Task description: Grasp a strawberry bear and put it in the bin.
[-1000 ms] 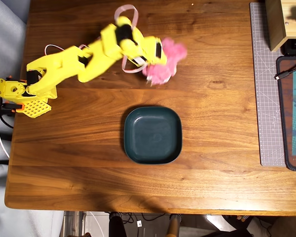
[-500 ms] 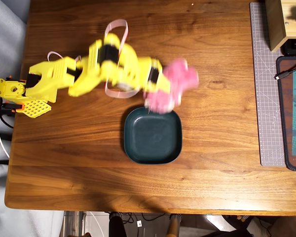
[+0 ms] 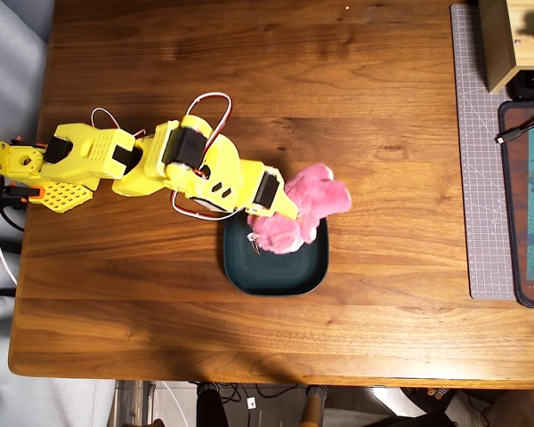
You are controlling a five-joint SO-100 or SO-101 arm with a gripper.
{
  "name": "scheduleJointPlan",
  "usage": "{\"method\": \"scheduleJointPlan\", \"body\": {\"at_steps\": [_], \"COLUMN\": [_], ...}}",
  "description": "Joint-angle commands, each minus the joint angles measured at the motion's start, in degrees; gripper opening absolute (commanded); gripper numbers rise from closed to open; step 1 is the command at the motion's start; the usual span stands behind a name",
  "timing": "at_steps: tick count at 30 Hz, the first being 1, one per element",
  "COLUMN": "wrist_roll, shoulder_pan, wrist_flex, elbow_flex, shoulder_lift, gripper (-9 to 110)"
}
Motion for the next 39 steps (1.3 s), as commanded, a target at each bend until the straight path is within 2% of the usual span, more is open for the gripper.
{"method": "scheduleJointPlan", "body": {"at_steps": [1, 8, 32, 39], "wrist_roll": [-0.53, -0.53, -4.75, -4.75], "shoulder_pan": [0.0, 0.35, -6.33, -4.31], "wrist_flex": [2.9, 2.9, 1.85, 2.72], "elbow_flex": [1.93, 10.28, 5.54, 6.33], "shoulder_lift": [4.66, 8.96, 7.56, 6.59], "gripper": [0, 0, 0, 23]}}
